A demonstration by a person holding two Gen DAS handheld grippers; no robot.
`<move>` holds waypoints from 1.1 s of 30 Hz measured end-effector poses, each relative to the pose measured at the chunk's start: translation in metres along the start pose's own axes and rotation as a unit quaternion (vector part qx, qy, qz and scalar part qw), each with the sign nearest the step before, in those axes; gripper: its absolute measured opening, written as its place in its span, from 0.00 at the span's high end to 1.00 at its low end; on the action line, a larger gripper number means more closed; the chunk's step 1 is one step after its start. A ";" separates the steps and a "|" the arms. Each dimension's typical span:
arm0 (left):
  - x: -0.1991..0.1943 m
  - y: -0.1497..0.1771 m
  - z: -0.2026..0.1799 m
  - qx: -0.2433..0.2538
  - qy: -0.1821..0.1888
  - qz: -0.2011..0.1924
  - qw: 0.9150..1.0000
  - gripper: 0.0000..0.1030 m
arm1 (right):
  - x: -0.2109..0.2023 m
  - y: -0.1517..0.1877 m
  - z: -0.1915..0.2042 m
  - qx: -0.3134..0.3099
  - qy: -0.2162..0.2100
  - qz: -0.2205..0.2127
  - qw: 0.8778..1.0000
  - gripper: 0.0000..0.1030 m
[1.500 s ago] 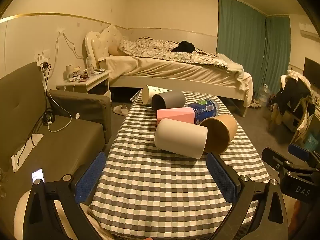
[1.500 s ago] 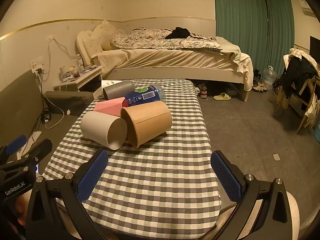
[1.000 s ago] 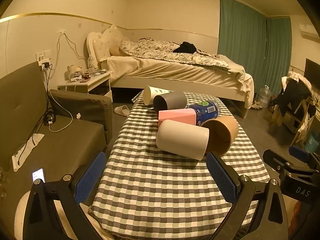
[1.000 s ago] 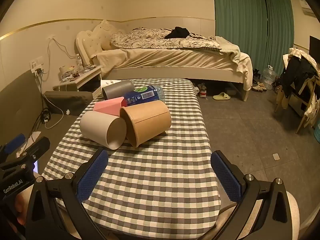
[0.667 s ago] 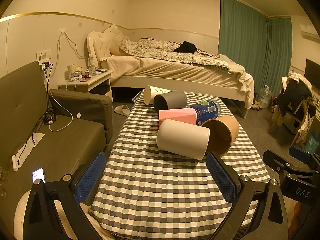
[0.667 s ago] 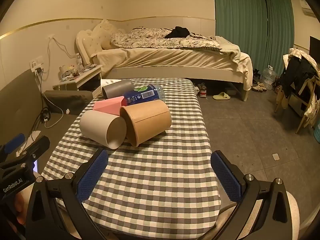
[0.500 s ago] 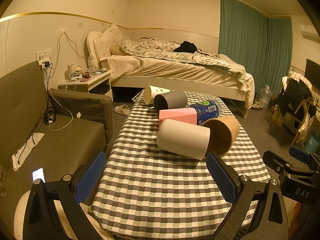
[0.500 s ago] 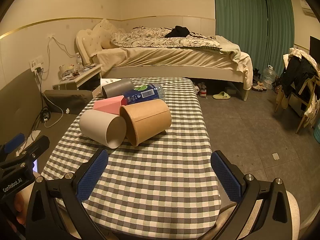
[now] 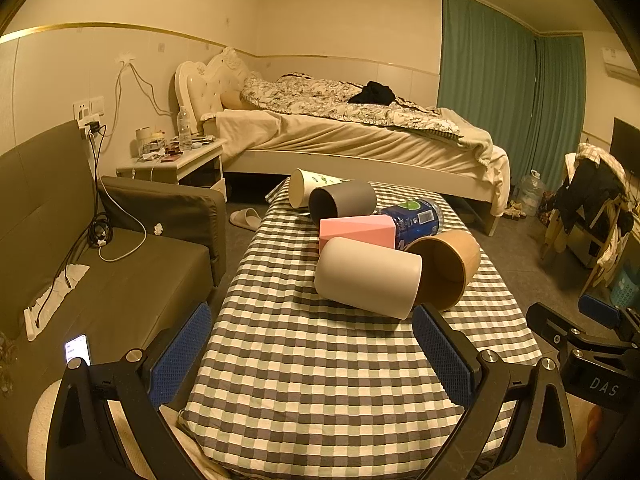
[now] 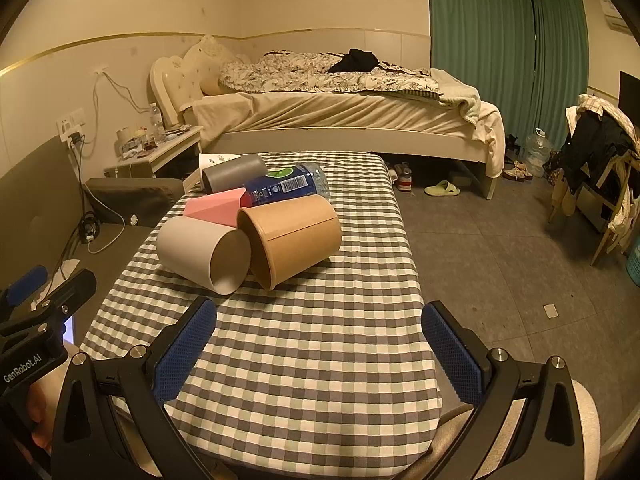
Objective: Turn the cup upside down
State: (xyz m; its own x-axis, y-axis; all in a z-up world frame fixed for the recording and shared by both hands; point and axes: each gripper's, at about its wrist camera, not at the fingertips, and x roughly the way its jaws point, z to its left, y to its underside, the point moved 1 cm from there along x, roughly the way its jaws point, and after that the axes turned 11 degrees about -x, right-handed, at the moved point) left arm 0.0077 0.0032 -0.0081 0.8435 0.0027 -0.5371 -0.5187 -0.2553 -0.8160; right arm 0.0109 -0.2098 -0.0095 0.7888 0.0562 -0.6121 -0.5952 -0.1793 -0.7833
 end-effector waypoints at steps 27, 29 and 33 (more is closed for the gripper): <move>-0.003 -0.001 0.001 0.000 0.000 0.001 1.000 0.00 | 0.000 0.001 0.000 -0.001 0.000 0.003 1.000 0.00; -0.004 -0.001 0.000 -0.001 0.000 0.002 1.000 0.00 | 0.000 0.000 0.000 -0.001 0.000 0.003 1.000 0.00; -0.004 -0.001 0.000 -0.001 0.000 0.002 1.000 0.00 | 0.000 0.001 0.000 -0.001 0.000 0.003 1.000 0.00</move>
State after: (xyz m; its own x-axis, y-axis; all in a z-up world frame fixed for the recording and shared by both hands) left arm 0.0053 0.0038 -0.0052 0.8417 0.0022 -0.5399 -0.5213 -0.2569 -0.8138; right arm 0.0106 -0.2095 -0.0101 0.7848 0.0545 -0.6173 -0.6001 -0.1816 -0.7790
